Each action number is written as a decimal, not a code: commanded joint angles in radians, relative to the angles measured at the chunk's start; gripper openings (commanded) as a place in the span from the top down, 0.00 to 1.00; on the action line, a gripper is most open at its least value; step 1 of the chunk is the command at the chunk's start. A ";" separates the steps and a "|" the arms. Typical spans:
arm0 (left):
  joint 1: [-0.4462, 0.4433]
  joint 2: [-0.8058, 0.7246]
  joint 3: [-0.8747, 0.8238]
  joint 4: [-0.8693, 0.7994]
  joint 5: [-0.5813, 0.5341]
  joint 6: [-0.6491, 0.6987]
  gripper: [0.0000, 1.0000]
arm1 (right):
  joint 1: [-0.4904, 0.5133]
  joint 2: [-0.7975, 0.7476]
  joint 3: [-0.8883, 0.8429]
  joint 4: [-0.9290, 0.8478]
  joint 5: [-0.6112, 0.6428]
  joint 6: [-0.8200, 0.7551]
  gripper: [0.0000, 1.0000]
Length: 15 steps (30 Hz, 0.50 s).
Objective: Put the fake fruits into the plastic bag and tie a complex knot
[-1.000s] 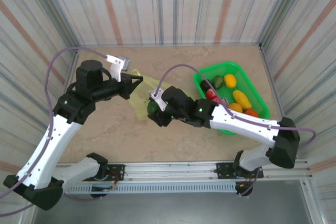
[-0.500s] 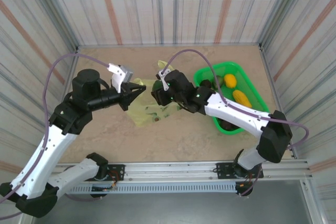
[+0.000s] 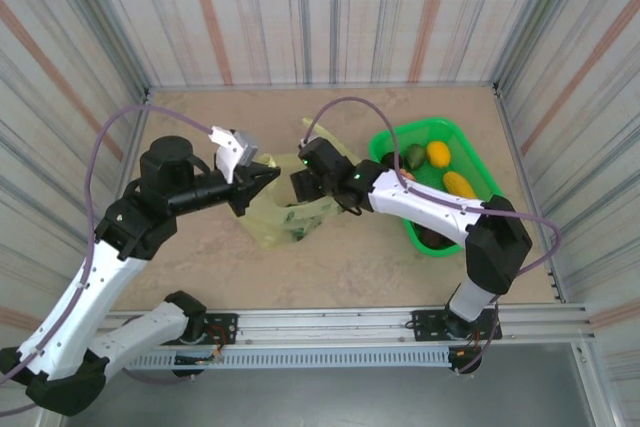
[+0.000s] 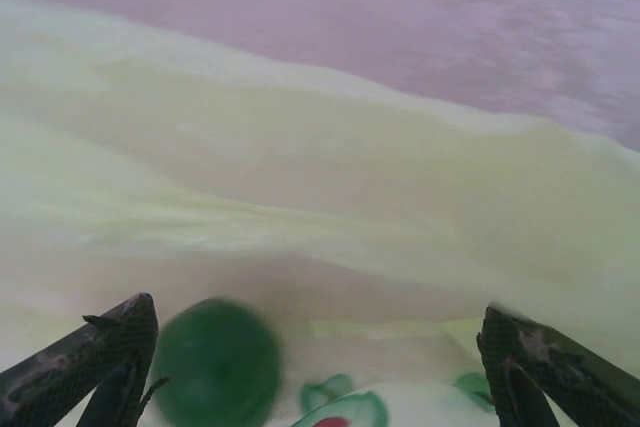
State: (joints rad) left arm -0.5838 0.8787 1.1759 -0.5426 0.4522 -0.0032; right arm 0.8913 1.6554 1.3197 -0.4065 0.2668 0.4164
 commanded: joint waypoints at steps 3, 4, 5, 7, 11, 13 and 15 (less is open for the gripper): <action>-0.118 -0.073 -0.065 -0.038 -0.137 0.167 1.00 | -0.094 -0.107 -0.048 -0.054 0.137 0.216 0.20; -0.138 -0.094 -0.080 -0.044 -0.175 0.185 1.00 | -0.108 -0.132 -0.075 -0.040 0.137 0.247 0.21; -0.151 -0.107 -0.097 -0.047 -0.201 0.193 1.00 | -0.122 -0.152 -0.100 -0.028 0.137 0.273 0.21; -0.156 -0.147 -0.130 -0.043 -0.240 0.201 1.00 | -0.143 -0.191 -0.147 -0.011 0.143 0.326 0.22; -0.155 -0.145 -0.156 -0.050 -0.277 0.172 1.00 | -0.161 -0.230 -0.209 0.048 0.086 0.350 0.22; -0.152 -0.104 -0.156 -0.066 -0.302 0.118 1.00 | -0.156 -0.233 -0.211 0.067 0.036 0.339 0.23; -0.123 -0.058 -0.149 -0.082 -0.273 0.035 1.00 | -0.147 -0.241 -0.213 0.095 -0.011 0.309 0.23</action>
State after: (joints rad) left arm -0.7303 0.7578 1.0325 -0.5884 0.2077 0.1207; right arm 0.7345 1.4372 1.1187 -0.3664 0.3294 0.7078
